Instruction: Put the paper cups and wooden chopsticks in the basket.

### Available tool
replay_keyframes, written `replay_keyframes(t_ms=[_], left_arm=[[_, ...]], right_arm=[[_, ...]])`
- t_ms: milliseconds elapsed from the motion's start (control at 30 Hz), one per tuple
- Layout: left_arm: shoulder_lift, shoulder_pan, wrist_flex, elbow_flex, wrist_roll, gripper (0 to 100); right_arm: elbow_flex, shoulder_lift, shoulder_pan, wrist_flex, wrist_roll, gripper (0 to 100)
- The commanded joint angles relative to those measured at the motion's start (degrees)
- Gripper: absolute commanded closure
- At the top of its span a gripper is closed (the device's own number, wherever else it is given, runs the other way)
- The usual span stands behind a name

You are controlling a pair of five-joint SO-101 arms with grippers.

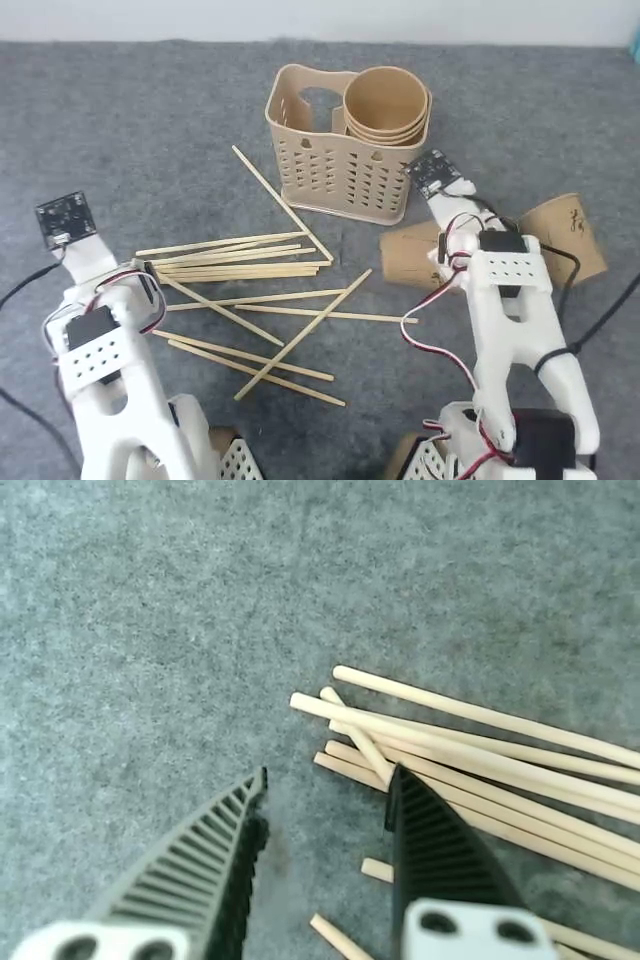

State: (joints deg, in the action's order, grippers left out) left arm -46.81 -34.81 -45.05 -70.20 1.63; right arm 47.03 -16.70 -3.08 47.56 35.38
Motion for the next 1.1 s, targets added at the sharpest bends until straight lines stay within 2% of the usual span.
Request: replay_keyframes(t_ms=[0, 33, 333, 567, 800, 1067], left_arm=[[-1.1, 0.4, 1.4, 0.3, -0.6, 82], [-1.1, 0.4, 1.4, 0.3, -0.6, 82], [-1.1, 0.5, 1.4, 0.3, -0.6, 82], [-1.1, 0.5, 1.4, 0.3, -0.6, 82], [-1.1, 0.5, 1.3, 0.3, -0.6, 82], [-1.1, 0.6, 1.1, 0.3, -0.5, 82]], right_arm=[[0.6, 3.3, -2.8, 2.8, 0.8, 97.7], [0.6, 3.3, -2.8, 3.5, 1.1, 99.8], [0.6, -0.5, -2.7, 6.1, 0.9, 99.0], [0.5, -19.0, -3.3, 13.2, 0.6, 99.0], [0.5, -39.5, -8.8, 24.1, 1.1, 99.1], [0.5, -51.4, -10.2, 30.9, 0.6, 99.1]])
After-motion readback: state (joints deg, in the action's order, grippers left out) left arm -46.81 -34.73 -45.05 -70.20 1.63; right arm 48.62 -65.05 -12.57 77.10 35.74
